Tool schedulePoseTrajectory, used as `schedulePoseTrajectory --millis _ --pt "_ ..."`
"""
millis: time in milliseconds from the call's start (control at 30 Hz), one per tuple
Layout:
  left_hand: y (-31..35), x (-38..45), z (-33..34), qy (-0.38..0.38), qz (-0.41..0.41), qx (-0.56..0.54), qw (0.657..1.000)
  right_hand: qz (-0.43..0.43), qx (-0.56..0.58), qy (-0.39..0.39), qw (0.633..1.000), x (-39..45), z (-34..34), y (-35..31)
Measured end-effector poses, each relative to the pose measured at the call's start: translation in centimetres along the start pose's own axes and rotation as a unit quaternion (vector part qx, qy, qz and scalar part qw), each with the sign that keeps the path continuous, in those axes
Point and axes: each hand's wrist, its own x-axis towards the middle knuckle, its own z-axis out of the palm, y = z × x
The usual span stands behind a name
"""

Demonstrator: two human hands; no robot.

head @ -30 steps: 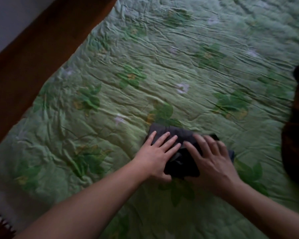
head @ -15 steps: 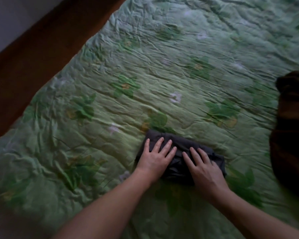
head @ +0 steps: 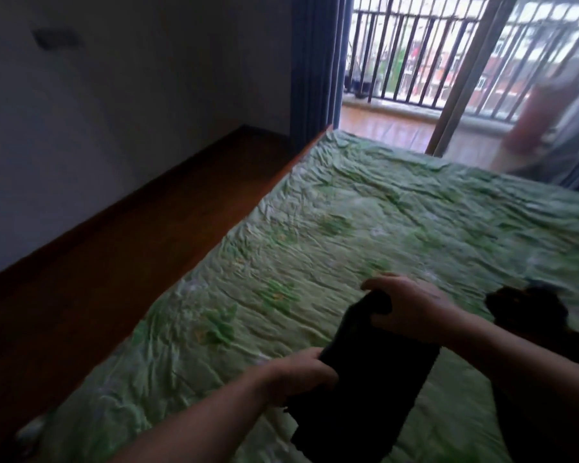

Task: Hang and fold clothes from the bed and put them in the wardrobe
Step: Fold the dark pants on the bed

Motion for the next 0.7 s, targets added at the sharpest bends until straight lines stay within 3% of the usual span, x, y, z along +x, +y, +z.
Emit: schedulePoseTrajectory --millis 67,133,200,233,300,333,500,600,700 --pt "2.4 -2.4 -0.9 0.018 0.008 -0.069 0.997 0.037 0.108 0.139 0.984 -0.8 -2.5 -1.2" --pt "5.1 -5.3 -1.0 0.028 0.028 -0.135 0.99 0.126 0.232 0.194 0.945 -2.2 -4.1 -2.2" --pt "7.7 -8.1 -0.7 0.062 0.076 -0.185 0.978 0.233 0.407 0.113 0.876 -4.0 -5.0 -2.8" --pt "8.7 -9.1 -0.2 0.076 0.096 -0.205 0.971 0.245 0.522 0.041 0.816 -4.9 -5.2 -3.1" --pt "10.1 -10.8 0.9 0.091 0.139 -0.227 0.96 0.21 0.683 -0.073 0.696 -6.8 -6.3 -4.0" --pt "10.8 -11.7 1.7 0.098 0.154 -0.232 0.956 0.185 0.714 -0.077 0.671 -7.6 -7.0 -4.3" --pt "12.6 -16.3 6.0 0.128 0.213 -0.257 0.934 0.069 0.703 0.053 0.706 -12.1 -11.2 -4.0" --pt "14.1 -19.6 9.9 0.113 0.262 -0.343 0.895 0.001 0.709 0.024 0.705 -16.4 -13.6 -2.6" --pt "15.7 -22.3 14.6 0.157 0.312 -0.393 0.851 -0.062 0.702 -0.026 0.709 -21.0 -15.5 -0.8"
